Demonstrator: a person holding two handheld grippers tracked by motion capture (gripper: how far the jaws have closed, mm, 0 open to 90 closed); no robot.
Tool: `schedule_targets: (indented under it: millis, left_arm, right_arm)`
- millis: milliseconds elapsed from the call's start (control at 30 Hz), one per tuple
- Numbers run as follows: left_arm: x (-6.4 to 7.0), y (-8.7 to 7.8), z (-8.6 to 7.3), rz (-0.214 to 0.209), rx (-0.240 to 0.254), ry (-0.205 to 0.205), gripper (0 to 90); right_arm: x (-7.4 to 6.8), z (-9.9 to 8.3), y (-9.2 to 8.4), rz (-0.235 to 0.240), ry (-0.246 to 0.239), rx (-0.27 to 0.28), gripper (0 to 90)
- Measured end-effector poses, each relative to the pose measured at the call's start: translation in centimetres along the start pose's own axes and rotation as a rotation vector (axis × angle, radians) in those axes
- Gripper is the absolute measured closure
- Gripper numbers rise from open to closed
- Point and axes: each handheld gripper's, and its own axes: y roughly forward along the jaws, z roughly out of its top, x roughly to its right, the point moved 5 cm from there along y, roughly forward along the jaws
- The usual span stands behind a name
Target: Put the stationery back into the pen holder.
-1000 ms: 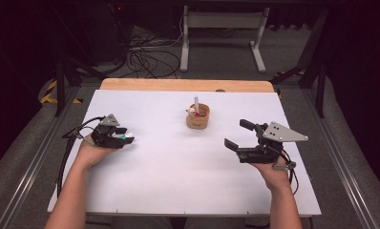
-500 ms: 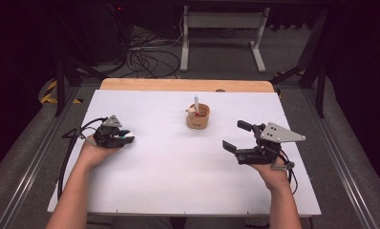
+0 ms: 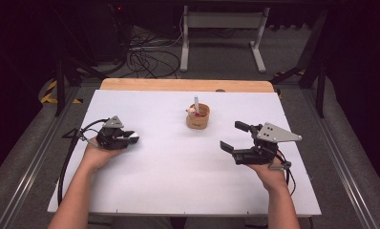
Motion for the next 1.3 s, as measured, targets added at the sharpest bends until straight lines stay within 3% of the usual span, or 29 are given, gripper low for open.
schedule_targets:
  millis: [300,667,767,867,1167,1300]
  left_arm:
    - [2.9,-1.8,2.8,-0.069,0.180,0.026,65.3]
    - [6.7,-2.8,5.6,-0.132,0.324,0.089,65.3]
    - [7.6,-3.0,6.1,-0.157,0.351,0.091,65.3]
    - [8.4,-3.0,6.5,-0.159,0.366,0.119,65.3]
    - [10.7,-3.0,7.6,-0.200,0.430,0.121,65.3]
    - [11.4,-3.2,8.1,-0.214,0.459,0.101,65.3]
  right_arm:
    - [-0.3,-0.2,0.6,0.008,0.007,0.004,14.4]
    - [-0.6,-0.4,1.3,0.009,0.027,0.029,16.2]
    - [-0.8,-0.5,1.6,0.019,0.024,0.023,16.3]
    - [-1.0,-0.6,1.9,0.023,0.024,0.023,16.4]
    - [-1.4,-0.9,2.5,0.024,0.016,0.036,17.0]
    - [-1.6,-1.0,2.7,0.032,0.020,0.046,17.4]
